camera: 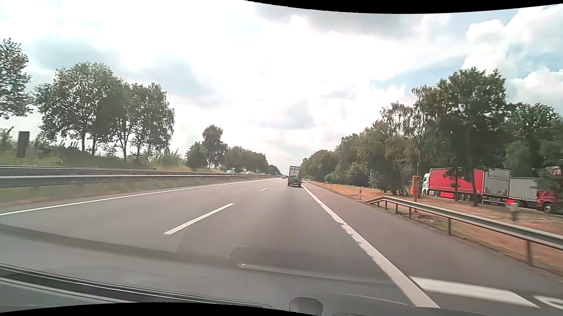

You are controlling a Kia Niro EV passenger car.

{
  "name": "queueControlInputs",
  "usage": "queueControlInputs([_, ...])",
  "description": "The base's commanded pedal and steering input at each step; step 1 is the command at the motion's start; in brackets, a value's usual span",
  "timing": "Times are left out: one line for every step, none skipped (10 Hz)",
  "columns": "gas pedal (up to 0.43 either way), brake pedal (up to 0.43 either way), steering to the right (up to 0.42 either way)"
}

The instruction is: Follow the waypoints while adhering to traffic rules and regulations

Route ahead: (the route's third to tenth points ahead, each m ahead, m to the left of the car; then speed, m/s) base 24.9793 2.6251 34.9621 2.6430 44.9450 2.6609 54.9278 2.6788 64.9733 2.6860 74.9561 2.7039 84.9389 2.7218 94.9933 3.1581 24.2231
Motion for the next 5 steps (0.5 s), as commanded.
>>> queueControlInputs([0.248,0.000,-0.004])
queueControlInputs([0.248,0.000,-0.004])
queueControlInputs([0.248,0.000,-0.004])
queueControlInputs([0.248,0.000,-0.004])
queueControlInputs([0.248,0.000,-0.004])
